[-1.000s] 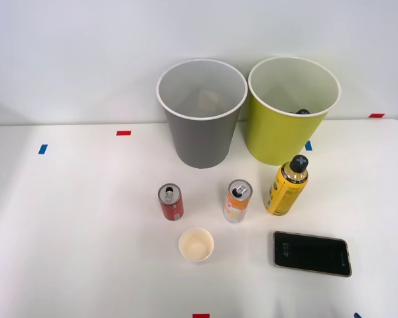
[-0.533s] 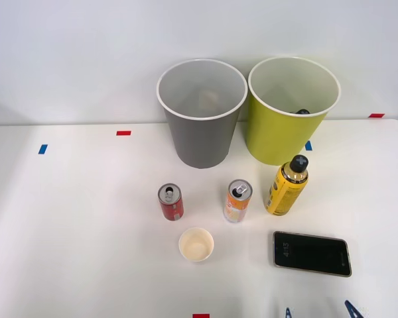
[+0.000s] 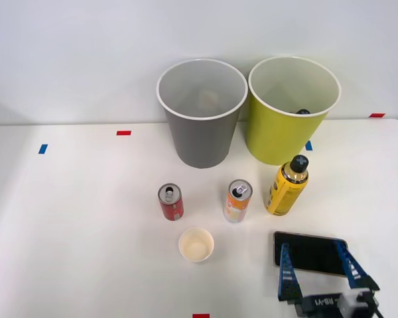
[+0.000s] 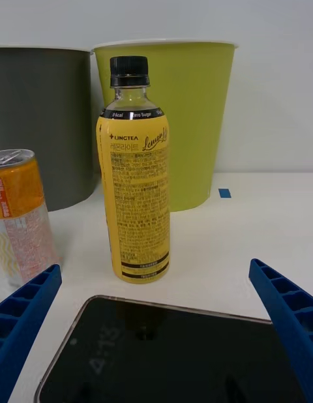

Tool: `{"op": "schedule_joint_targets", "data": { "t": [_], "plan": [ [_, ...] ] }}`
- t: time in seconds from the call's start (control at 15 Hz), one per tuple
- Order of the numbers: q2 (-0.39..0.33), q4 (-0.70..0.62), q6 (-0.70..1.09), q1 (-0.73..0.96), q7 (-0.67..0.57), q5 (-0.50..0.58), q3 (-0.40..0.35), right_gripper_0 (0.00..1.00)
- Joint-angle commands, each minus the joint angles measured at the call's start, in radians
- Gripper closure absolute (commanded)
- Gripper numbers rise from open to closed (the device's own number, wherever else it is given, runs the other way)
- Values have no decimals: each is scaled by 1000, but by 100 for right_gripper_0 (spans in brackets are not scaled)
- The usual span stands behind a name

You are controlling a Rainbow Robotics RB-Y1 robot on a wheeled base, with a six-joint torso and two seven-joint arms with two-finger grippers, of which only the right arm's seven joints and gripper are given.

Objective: Put cans in the gray bin, plastic bottles in the light green bin

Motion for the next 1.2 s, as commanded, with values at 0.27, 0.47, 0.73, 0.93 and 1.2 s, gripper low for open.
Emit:
{"op": "schedule_joint_targets", "data": {
  "t": [0.27,0.47,0.73,0.93,1.2],
  "plan": [
    [29,0,113,-152,24,-89,-34,0],
    [38,0,173,-198,33,-101,-57,0],
    [31,0,207,-231,50,-124,-54,0],
    [29,0,212,-256,59,-150,-51,0],
    [23,0,262,-291,73,-173,-66,0]
  ]
}}
